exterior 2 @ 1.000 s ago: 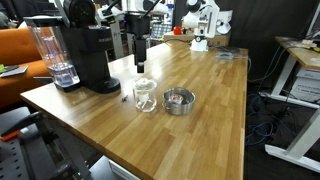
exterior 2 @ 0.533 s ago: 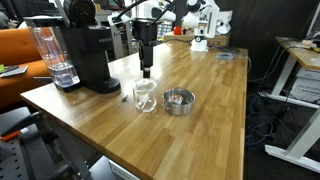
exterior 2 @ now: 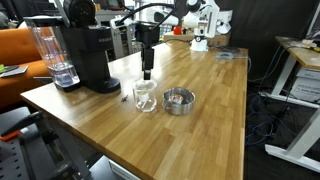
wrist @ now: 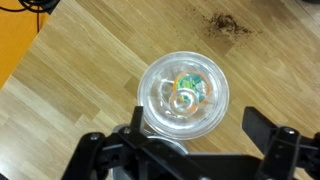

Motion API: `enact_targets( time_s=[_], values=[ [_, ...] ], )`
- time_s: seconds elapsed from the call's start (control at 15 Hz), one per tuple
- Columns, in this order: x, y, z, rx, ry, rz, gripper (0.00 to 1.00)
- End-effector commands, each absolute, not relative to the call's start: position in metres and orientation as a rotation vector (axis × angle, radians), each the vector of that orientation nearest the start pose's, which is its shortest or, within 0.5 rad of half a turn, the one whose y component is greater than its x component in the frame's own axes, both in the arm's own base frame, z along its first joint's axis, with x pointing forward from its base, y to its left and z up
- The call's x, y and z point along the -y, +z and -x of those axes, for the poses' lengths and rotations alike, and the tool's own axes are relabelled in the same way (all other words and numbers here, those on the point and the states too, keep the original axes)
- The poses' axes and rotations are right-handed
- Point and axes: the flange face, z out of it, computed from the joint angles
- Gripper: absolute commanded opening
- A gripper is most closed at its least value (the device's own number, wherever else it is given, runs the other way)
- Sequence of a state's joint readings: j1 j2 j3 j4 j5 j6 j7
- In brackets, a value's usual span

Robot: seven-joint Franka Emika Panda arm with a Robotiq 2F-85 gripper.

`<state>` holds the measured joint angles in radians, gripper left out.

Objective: Uncover the jar and put the lid on the table

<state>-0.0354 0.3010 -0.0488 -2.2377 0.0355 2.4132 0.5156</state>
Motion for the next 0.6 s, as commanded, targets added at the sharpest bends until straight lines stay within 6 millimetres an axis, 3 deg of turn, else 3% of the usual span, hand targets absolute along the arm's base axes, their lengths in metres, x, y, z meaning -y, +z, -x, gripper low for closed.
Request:
enact_targets(
  time_s=[0.0, 0.27, 0.53],
  values=[
    [0.05, 0.221, -0.533, -0.971, 0.246, 2.983, 1.0],
    [0.051, 0.217, -0.526, -0.989, 0.294, 2.989, 1.0],
    [0.039, 0.213, -0.521, -0.947, 0.343, 3.008, 1.0]
  ],
)
